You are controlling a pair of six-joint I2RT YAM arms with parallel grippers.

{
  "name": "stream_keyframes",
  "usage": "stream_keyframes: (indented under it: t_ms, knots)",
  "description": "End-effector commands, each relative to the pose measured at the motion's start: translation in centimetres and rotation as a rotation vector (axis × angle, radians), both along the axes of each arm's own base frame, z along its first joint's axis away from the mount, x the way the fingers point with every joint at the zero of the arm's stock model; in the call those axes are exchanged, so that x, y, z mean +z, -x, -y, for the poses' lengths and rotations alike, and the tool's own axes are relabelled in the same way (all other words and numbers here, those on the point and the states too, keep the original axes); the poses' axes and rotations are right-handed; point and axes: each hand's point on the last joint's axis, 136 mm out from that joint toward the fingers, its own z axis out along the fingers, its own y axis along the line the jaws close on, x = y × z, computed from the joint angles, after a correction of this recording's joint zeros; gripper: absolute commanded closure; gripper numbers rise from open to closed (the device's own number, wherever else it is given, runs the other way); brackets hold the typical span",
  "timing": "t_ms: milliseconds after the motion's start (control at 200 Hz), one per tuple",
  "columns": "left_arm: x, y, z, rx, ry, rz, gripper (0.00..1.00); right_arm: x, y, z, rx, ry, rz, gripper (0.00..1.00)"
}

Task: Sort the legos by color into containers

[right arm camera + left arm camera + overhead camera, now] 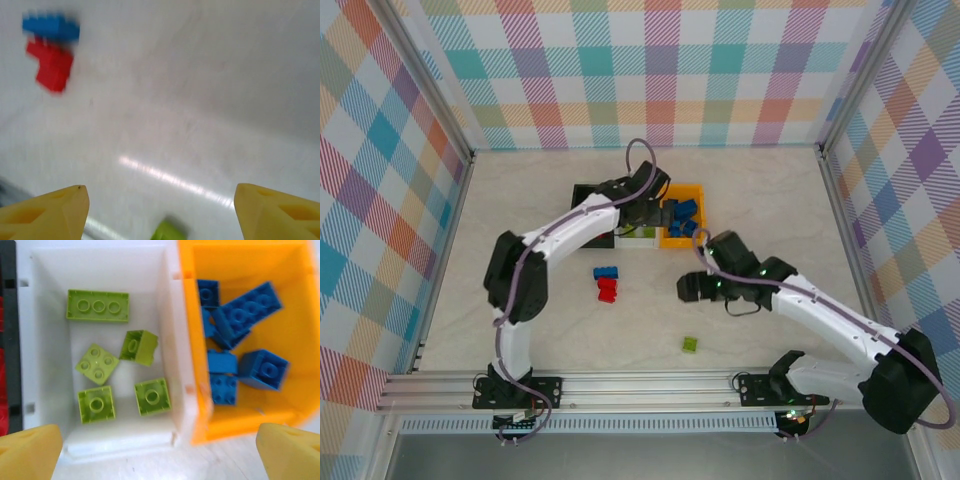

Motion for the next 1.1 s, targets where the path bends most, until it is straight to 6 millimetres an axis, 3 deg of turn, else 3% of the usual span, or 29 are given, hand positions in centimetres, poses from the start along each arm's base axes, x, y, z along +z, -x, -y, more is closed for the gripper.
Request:
stream_keyframes:
  t_ms: [0, 75, 145, 245, 415, 580, 865, 1095]
  knots:
    - [5.1, 3.3, 1.0, -0.046, 0.096, 0.098, 0.0, -3.7, 6.8, 0.8, 0.044, 0.091, -0.239, 0.25]
    - [5.1, 5.5, 0.0, -0.058, 0.086, 0.098, 0.0, -4.9, 9.4, 1.2, 0.085, 0.165, -0.283, 0.25]
    - [4.6, 7.3, -1.1, -0.053, 0.084, 0.086, 0.0, -5.8, 10.5, 1.6, 0.108, 0.23, -0.291, 0.25]
    - [3.3, 9.5, -2.7, -0.041, 0.092, 0.059, 0.0, -6.4, 10.7, 1.5, 0.119, 0.285, -0.273, 0.25]
    - [0.8, 11.9, -5.2, -0.021, 0.048, 0.011, 0.0, -7.5, 10.4, -0.5, 0.157, 0.292, -0.242, 0.25]
    - [-0.3, 13.0, -6.6, -0.009, 0.019, -0.012, 0.0, -8.3, 9.2, -2.0, 0.169, 0.332, -0.204, 0.25]
    - [-0.2, 13.3, -8.2, 0.013, -0.014, 0.011, 0.0, -8.2, 8.0, -3.7, 0.201, 0.344, -0.154, 0.29]
    - [-0.3, 13.3, -8.0, 0.012, -0.014, 0.003, 0.0, -9.2, 8.3, -2.6, 0.214, 0.414, -0.175, 0.38]
